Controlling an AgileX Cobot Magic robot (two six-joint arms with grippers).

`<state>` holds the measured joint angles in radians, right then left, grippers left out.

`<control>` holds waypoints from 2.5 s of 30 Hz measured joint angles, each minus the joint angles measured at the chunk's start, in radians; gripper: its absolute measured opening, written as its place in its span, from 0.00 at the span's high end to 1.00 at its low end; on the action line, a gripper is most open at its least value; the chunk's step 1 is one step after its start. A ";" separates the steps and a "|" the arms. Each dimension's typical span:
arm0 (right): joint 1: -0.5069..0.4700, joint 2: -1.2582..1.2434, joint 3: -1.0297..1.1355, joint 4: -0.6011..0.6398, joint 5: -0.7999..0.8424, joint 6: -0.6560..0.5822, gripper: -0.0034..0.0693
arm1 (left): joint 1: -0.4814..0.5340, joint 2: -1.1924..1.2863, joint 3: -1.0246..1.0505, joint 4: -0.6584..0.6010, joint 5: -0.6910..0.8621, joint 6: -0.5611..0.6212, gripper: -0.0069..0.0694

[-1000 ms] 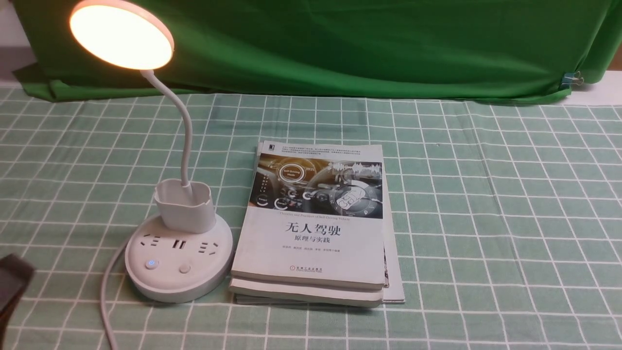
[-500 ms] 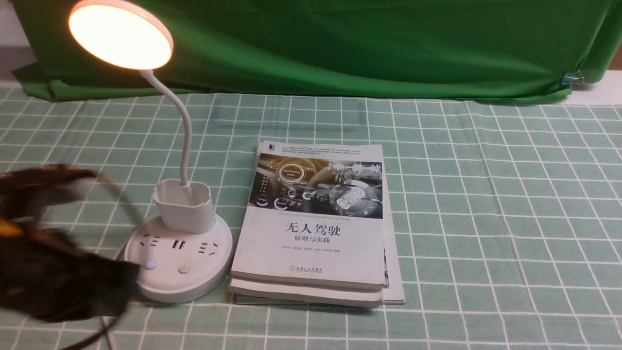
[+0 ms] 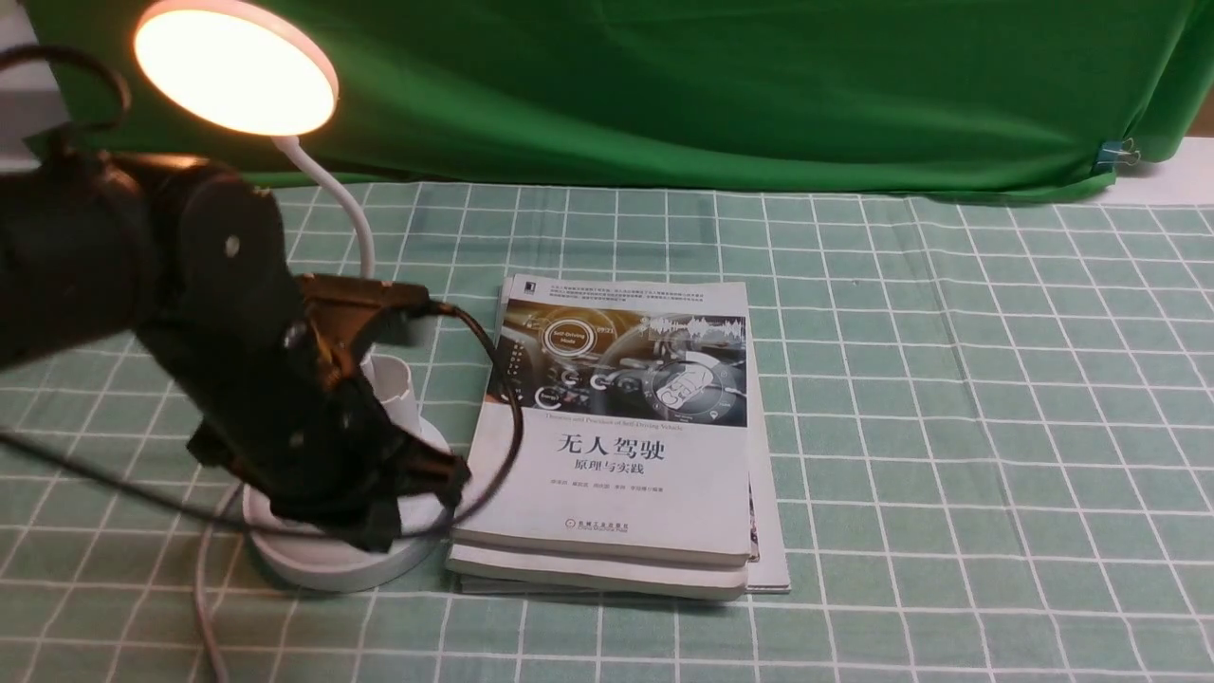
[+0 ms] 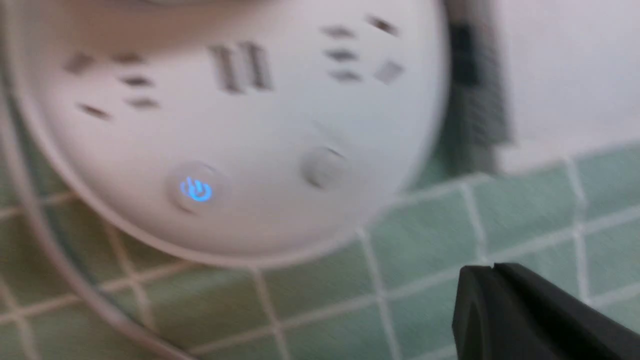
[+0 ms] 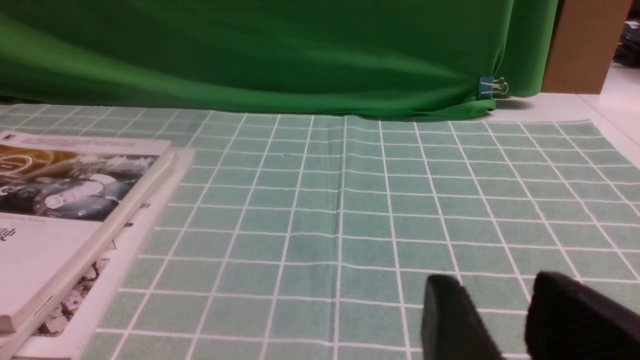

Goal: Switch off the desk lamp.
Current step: Use the left arm to press the button switch on the lamp holder

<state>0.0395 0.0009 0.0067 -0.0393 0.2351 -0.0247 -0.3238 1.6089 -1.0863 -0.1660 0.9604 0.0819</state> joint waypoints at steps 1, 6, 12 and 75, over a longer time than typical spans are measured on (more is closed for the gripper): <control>0.000 0.000 0.000 0.000 0.000 0.000 0.62 | 0.009 0.012 -0.011 0.004 0.003 -0.001 0.91; 0.000 0.000 0.000 0.000 0.000 0.000 0.62 | 0.031 0.051 -0.044 0.041 0.004 -0.003 0.91; 0.000 0.000 0.000 0.000 0.000 0.000 0.62 | 0.033 0.080 -0.047 0.076 -0.021 -0.003 0.91; 0.000 0.000 0.000 0.001 0.000 0.000 0.62 | 0.034 0.155 -0.008 0.073 -0.118 0.013 0.91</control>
<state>0.0395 0.0009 0.0067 -0.0384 0.2351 -0.0247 -0.2899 1.7642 -1.0940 -0.0927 0.8424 0.0948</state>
